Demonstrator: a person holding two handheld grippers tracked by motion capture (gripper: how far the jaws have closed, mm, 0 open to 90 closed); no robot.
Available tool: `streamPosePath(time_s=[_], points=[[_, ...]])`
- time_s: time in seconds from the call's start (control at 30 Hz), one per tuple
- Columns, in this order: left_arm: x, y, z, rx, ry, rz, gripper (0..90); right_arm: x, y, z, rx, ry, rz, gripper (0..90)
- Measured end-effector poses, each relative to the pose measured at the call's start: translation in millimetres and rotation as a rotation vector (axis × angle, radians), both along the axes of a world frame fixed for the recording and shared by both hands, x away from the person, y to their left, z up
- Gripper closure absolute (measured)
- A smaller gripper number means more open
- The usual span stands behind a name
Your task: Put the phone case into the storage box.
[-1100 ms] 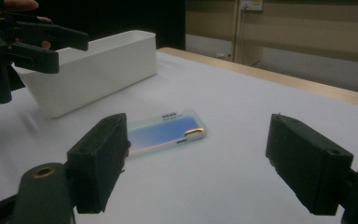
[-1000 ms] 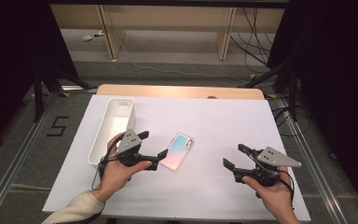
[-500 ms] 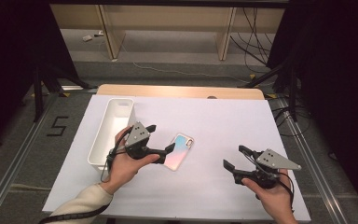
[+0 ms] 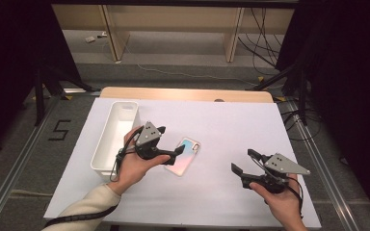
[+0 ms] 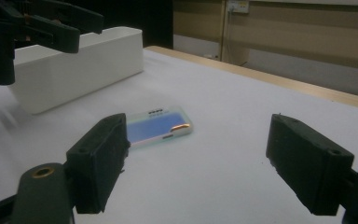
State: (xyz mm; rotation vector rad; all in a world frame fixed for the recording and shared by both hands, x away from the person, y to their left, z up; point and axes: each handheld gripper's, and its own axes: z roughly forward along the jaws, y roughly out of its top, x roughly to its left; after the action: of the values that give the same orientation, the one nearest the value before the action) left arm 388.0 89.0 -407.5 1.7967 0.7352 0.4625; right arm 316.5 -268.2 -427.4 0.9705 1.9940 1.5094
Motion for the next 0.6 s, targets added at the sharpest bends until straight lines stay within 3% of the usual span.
streamPosePath(time_s=[0.27, 0.43, 0.5, 0.6], points=[[6.1, -7.3, 2.0, 0.087, 0.068, -0.030, 12.2, 0.5, -0.2, -1.1, -0.007, -0.001, -0.009, 21.8], [12.9, -15.6, 0.8, 0.180, 0.143, -0.059, 15.6, -0.1, -2.6, -0.1, -0.035, 0.024, -0.019, 21.9], [17.1, -19.5, 0.2, 0.215, 0.189, -0.067, 15.8, 1.6, -1.3, -2.1, -0.017, 0.004, -0.023, 22.0], [23.6, -25.9, 0.8, 0.271, 0.244, -0.080, 16.6, 2.2, -1.1, -2.8, -0.013, 0.008, -0.018, 22.1]])
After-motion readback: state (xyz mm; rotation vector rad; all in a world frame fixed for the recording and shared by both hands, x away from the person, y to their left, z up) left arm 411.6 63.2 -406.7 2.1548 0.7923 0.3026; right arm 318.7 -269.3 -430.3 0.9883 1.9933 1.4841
